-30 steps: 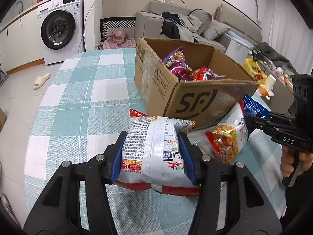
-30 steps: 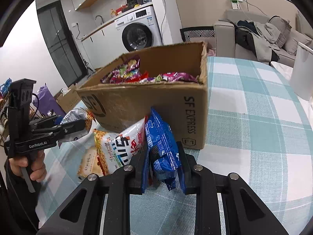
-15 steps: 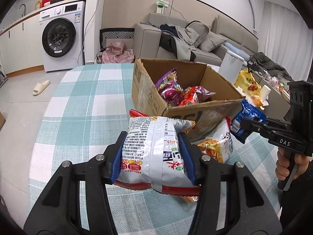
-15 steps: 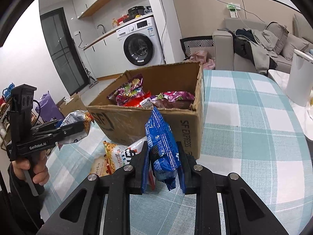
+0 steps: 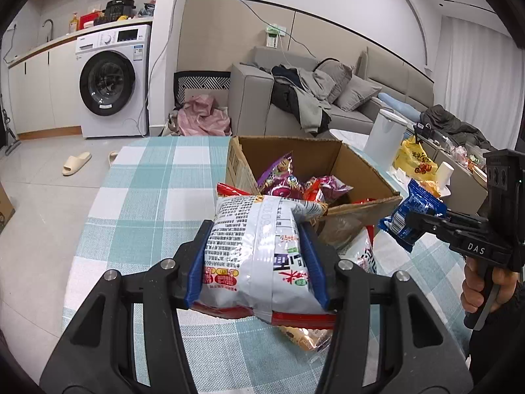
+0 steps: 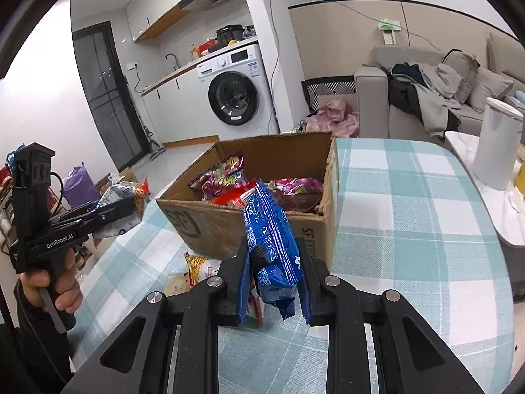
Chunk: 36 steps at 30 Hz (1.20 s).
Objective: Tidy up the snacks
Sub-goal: 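Lift both held packs and carry them over the box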
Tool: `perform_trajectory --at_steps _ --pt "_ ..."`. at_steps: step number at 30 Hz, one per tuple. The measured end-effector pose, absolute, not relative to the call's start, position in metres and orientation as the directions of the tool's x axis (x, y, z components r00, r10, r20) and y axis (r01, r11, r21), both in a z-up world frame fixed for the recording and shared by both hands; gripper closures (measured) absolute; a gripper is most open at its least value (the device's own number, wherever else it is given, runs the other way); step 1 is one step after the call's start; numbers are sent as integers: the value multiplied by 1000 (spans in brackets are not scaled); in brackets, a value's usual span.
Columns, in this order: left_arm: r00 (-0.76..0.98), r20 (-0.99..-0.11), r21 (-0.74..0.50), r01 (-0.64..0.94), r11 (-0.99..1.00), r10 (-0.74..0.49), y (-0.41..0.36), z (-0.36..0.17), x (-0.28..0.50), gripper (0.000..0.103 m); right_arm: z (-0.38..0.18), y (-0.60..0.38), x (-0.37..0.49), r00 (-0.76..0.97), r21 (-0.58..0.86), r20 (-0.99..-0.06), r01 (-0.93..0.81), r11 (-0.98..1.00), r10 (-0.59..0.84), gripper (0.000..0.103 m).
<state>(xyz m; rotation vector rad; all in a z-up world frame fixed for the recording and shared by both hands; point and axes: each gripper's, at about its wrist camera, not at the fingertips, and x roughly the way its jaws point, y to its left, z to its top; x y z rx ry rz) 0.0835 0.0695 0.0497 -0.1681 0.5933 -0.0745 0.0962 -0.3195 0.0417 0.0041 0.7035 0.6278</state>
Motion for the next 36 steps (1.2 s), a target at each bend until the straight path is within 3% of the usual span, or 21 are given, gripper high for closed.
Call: perform_trajectory --at_steps 36 --pt "856 -502 -143 59 988 -124 31 86 134 54 113 -299 105 644 208 -515 -546 812 565 78"
